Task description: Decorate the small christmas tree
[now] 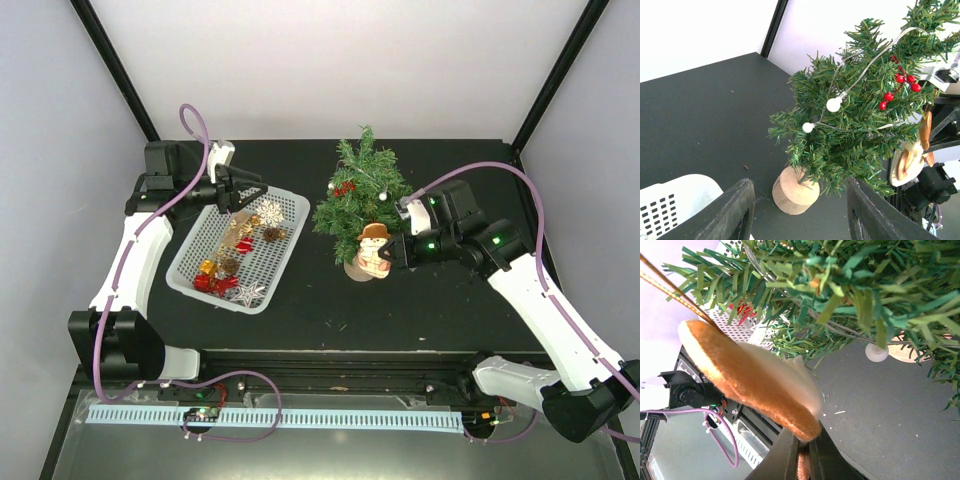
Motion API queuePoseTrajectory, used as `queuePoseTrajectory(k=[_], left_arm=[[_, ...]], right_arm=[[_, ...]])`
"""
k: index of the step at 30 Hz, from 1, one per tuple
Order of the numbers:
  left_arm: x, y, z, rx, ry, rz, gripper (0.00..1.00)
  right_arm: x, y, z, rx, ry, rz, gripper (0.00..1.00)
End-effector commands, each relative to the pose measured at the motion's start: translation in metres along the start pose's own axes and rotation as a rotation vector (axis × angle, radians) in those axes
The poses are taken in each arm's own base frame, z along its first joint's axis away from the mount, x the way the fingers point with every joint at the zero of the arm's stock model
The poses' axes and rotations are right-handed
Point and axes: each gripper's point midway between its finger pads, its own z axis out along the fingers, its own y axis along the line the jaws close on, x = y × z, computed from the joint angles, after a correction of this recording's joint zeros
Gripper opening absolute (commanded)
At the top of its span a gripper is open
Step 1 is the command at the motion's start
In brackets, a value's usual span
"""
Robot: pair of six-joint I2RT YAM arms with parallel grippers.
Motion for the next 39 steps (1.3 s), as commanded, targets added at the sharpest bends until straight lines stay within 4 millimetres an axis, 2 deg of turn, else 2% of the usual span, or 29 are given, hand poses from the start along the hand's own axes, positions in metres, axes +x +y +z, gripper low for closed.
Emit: queuePoseTrajectory(k=[1, 18, 25, 39], left_arm=[[-0.0084, -0.0099, -0.0058, 0.014, -0.025, 0.04, 0.52], [-0.009, -0.0107, -0.0065, 0.016, -0.027, 0.046, 0.52], [-0.009, -0.0105, -0.0065, 0.016, -0.027, 0.046, 0.52], [-0.0087, -0.011, -0.0063, 0.019, -0.027, 0.046, 0.52]], right_arm=[[-0.0079, -0.0007, -0.0035, 0.005, -0.04, -0.003, 0.06], [-0.007, -0.0023, -0.0027, 0.011, -0.04, -0.004, 0.16], [-0.0069, -0.0018, -0.0044, 0.012, -0.044, -0.009, 0.25], [-0.0087, -0.003, -0.0071, 0.027, -0.055, -0.011, 0.33]])
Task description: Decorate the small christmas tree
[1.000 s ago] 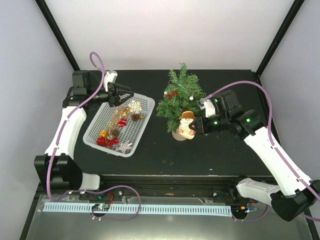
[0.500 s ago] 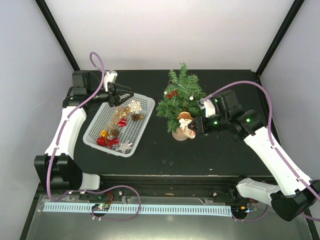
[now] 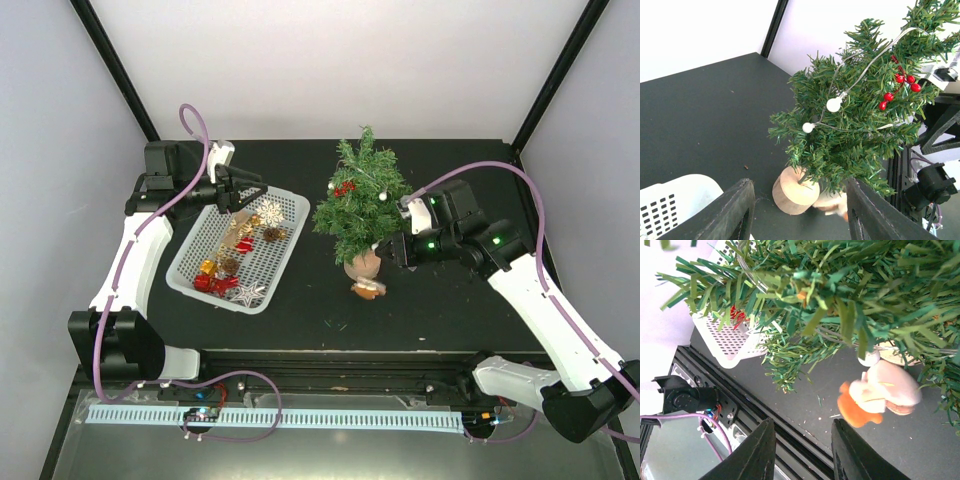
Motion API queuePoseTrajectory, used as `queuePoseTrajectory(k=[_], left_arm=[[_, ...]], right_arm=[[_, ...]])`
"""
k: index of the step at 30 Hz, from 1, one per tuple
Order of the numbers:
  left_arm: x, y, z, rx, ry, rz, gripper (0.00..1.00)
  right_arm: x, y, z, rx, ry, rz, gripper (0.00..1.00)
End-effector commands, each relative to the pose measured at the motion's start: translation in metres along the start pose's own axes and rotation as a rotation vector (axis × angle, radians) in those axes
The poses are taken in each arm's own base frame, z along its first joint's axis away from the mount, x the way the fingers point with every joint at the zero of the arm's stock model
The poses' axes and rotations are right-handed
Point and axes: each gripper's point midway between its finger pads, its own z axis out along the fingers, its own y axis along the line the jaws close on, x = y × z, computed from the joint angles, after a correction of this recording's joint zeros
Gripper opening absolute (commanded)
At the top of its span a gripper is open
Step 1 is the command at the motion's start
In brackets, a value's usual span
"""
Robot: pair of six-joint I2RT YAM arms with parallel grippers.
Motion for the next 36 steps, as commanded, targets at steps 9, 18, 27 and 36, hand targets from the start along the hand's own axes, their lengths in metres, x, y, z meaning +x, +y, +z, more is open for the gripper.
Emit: queuePoseTrajectory(k=[9, 18, 27, 36], left_arm=[[-0.008, -0.011, -0.006, 0.018, -0.026, 0.047, 0.52], [-0.004, -0.01, -0.007, -0.033, 0.007, 0.116, 0.52], [0.026, 0.01, -0.012, -0.184, 0.112, 0.199, 0.52], [0.02, -0.004, -0.021, -0.22, 0.092, 0.234, 0.53]], right_arm=[[-0.007, -0.001, -0.015, 0.033, -0.06, -0.02, 0.32], [0.02, -0.014, -0.044, 0.116, -0.102, -0.042, 0.32], [0.106, -0.055, 0.012, 0.156, -0.002, 0.079, 0.36], [0.157, -0.05, 0.085, 0.235, 0.092, -0.043, 0.36]])
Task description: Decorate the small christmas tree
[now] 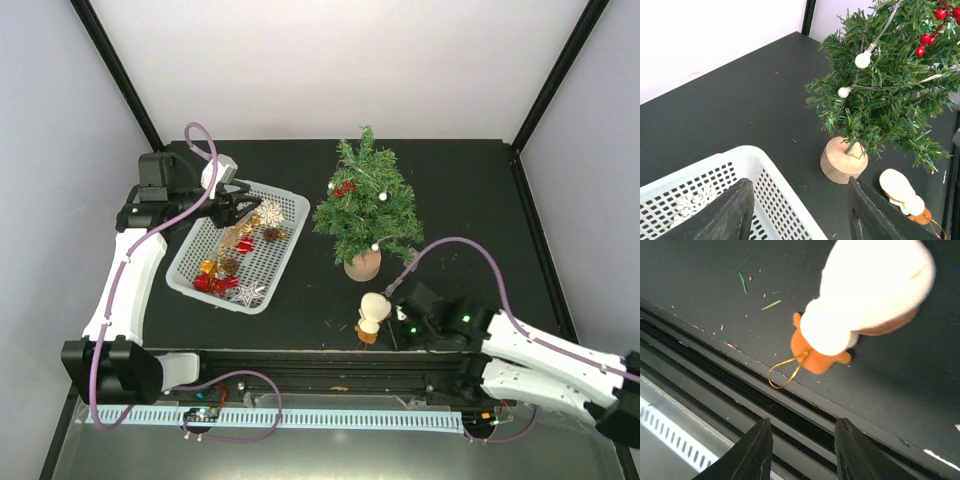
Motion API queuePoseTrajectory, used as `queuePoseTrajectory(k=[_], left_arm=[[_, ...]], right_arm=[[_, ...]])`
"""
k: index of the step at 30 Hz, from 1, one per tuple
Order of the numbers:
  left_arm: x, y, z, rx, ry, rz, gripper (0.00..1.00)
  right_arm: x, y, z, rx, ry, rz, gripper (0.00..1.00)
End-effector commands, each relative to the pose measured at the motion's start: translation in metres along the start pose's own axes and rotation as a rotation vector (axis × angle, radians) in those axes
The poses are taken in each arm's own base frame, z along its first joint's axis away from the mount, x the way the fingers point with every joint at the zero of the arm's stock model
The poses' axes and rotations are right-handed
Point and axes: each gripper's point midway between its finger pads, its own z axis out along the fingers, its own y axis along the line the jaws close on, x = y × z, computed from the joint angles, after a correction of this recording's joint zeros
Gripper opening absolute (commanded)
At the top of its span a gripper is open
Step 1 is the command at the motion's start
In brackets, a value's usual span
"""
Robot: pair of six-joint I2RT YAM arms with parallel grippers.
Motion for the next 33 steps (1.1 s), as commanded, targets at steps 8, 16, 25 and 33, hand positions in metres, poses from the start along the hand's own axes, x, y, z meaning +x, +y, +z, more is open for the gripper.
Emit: queuePoseTrajectory(k=[8, 16, 25, 33], left_arm=[[0.009, -0.011, -0.007, -0.043, 0.012, 0.038, 0.53], [0.011, -0.013, -0.007, -0.045, 0.003, 0.026, 0.53], [0.015, -0.015, -0.008, -0.047, 0.013, 0.038, 0.53], [0.019, -0.028, -0.013, -0.031, 0.024, 0.09, 0.53]], right_arm=[[-0.019, 0.003, 0.047, 0.165, -0.087, -0.016, 0.37], [-0.029, -0.009, 0.066, 0.265, -0.11, 0.043, 0.39], [-0.015, -0.008, 0.098, 0.256, 0.001, 0.008, 0.36], [-0.012, -0.009, 0.096, 0.221, 0.004, 0.008, 0.01]])
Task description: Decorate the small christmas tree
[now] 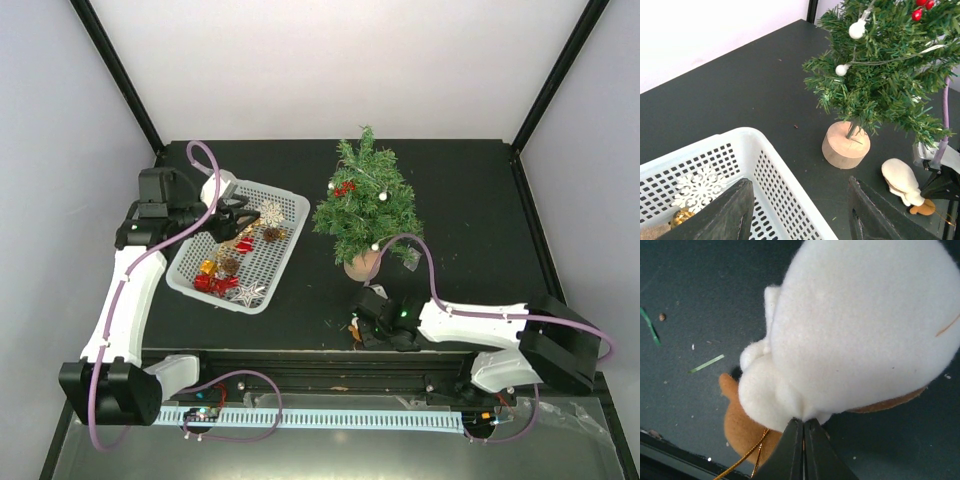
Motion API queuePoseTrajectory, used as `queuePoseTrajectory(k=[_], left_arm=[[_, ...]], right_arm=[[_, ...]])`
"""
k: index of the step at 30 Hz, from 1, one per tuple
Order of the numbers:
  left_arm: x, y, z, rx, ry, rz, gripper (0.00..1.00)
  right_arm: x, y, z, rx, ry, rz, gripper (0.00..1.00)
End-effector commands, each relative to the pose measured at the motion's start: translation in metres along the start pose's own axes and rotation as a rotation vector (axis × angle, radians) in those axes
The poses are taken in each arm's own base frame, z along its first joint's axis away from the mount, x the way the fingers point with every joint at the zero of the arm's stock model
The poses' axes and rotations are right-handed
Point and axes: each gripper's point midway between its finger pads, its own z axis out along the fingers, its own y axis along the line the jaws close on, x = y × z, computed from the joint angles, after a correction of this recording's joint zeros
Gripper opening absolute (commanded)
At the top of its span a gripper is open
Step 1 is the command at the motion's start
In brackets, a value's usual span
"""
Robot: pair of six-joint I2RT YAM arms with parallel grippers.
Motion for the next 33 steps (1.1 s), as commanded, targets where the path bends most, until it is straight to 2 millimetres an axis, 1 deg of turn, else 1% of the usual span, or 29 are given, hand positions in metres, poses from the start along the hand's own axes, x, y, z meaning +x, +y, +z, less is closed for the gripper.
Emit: queuePoseTrajectory(k=[1, 5, 8, 10, 12, 16, 19, 21, 24, 28, 30, 33], left_arm=[[-0.004, -0.016, -0.009, 0.014, -0.004, 0.084, 0.53], [-0.001, -0.033, -0.015, 0.033, 0.014, 0.162, 0.53], [0.002, -0.05, -0.019, 0.041, 0.038, 0.258, 0.53], [0.005, -0.064, -0.023, 0.059, 0.055, 0.345, 0.53], [0.01, -0.079, -0.024, 0.073, 0.075, 0.435, 0.52], [0.027, -0.107, -0.022, 0.107, 0.12, 0.617, 0.52], [0.035, -0.126, -0.019, 0.138, 0.134, 0.706, 0.51], [0.041, -0.136, -0.015, 0.159, 0.143, 0.769, 0.51], [0.042, -0.148, -0.006, 0.165, 0.164, 0.875, 0.51], [0.035, -0.159, 0.005, 0.148, 0.185, 0.99, 0.51], [0.031, -0.165, 0.009, 0.139, 0.187, 1.033, 0.51], [0.018, -0.173, 0.015, 0.111, 0.165, 1.076, 0.5]], right_arm=[[-0.001, 0.001, -0.005, -0.038, -0.022, 0.004, 0.01], [-0.003, 0.001, -0.02, -0.067, -0.046, 0.008, 0.01], [-0.007, 0.008, -0.044, -0.13, -0.074, 0.009, 0.01], [-0.008, 0.015, -0.064, -0.191, -0.082, 0.0, 0.01], [-0.01, 0.026, -0.088, -0.263, -0.093, -0.025, 0.01], [-0.015, 0.041, -0.139, -0.351, -0.122, -0.069, 0.01], [-0.017, 0.05, -0.17, -0.394, -0.139, -0.089, 0.01], [-0.018, 0.057, -0.185, -0.43, -0.144, -0.096, 0.01], [-0.018, 0.069, -0.202, -0.476, -0.144, -0.104, 0.01], [-0.019, 0.083, -0.218, -0.508, -0.141, -0.115, 0.01], [-0.019, 0.086, -0.221, -0.515, -0.14, -0.115, 0.01], [-0.02, 0.088, -0.221, -0.517, -0.142, -0.108, 0.01]])
